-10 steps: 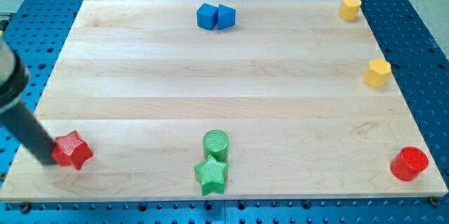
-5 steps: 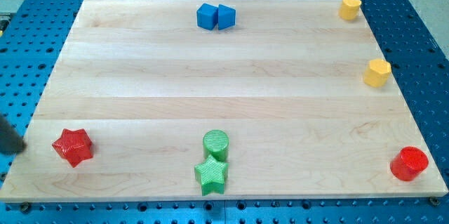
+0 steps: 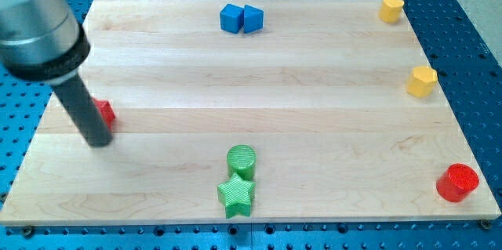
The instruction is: Push the red star to the center of the board
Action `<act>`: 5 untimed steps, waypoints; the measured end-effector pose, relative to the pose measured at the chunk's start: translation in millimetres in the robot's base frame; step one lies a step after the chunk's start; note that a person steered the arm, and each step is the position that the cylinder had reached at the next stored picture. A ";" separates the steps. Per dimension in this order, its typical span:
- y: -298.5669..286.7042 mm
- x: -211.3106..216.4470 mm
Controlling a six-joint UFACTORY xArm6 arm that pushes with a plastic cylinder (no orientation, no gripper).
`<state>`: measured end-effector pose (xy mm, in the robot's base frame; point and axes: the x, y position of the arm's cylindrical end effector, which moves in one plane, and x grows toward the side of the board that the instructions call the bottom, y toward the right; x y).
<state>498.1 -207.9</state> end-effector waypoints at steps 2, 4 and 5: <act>-51.7 -22.3; -92.9 -37.5; -64.9 -51.5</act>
<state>446.6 -272.9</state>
